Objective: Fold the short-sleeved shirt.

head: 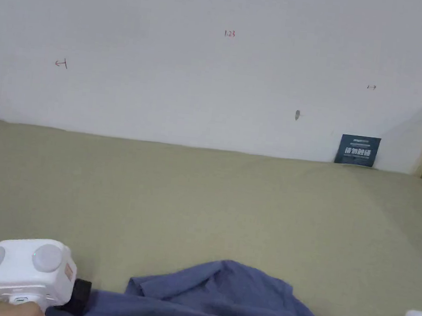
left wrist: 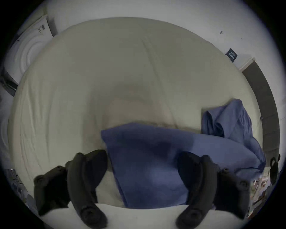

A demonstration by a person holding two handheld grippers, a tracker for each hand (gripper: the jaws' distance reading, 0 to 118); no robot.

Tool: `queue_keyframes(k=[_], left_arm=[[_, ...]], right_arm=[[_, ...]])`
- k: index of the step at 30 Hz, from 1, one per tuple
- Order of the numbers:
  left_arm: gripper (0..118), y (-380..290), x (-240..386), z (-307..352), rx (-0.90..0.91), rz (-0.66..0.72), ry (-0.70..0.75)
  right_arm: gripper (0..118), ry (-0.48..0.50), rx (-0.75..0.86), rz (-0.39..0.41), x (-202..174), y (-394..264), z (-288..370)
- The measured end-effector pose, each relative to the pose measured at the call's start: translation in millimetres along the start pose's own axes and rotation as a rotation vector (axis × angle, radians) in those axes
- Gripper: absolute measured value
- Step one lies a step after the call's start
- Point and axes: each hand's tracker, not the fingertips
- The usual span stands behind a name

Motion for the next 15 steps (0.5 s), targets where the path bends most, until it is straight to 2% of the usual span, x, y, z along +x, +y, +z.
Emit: queue_keyframes(k=[1, 2, 3, 5, 6, 8, 9, 11, 13, 14, 15], left_arm=[[55, -1.7, -3.1, 2.4, 0.011, -0.001, -0.019], [37, -2.7, -7.2, 4.3, 0.03, 0.007, -0.077], [4, -3.8, -11.4, 5.9, 0.039, 0.027, -0.153], [4, -13.7, -4.3, 24.4, 0.029, 0.073, -0.196], [4, -16.2, -3.1, 27.6, 0.037, 0.07, -0.198], [4, -10.8, -4.7, 23.3, 0.042, 0.058, -0.193], [4, -10.7, -4.0, 23.8, 0.039, 0.046, -0.199], [4, -13.2, -2.5, 27.9, 0.04, 0.039, -0.208], [4, -7.9, -4.5, 23.7, 0.041, 0.032, -0.214], [4, -7.8, -4.5, 25.9, 0.046, 0.031, -0.213], [4, -7.3, -4.7, 28.3, 0.053, 0.024, -0.213]], right_arm=[[1, 0.017, -0.01, 0.0, -0.3, 1.1, -0.9], [2, 0.045, -0.03, -0.005, -0.4, 2.0, -2.3], [3, 0.08, -0.055, -0.016, -0.3, 1.9, -4.2], [12, 0.12, -0.106, -0.034, -0.5, -0.2, -8.4], [38, 0.138, -0.13, -0.047, -1.0, -2.3, -10.9], [101, 0.187, -0.188, -0.072, -0.7, -8.6, -19.8], [118, 0.203, -0.22, -0.088, -1.5, -12.6, -24.9], [113, 0.23, -0.236, -0.091, -3.0, -17.3, -33.8], [103, 0.205, -0.281, -0.068, -8.7, -22.9, -44.9], [88, 0.177, -0.29, -0.046, -11.2, -24.0, -46.6], [49, 0.178, -0.276, -0.038, -12.8, -23.5, -45.5]])
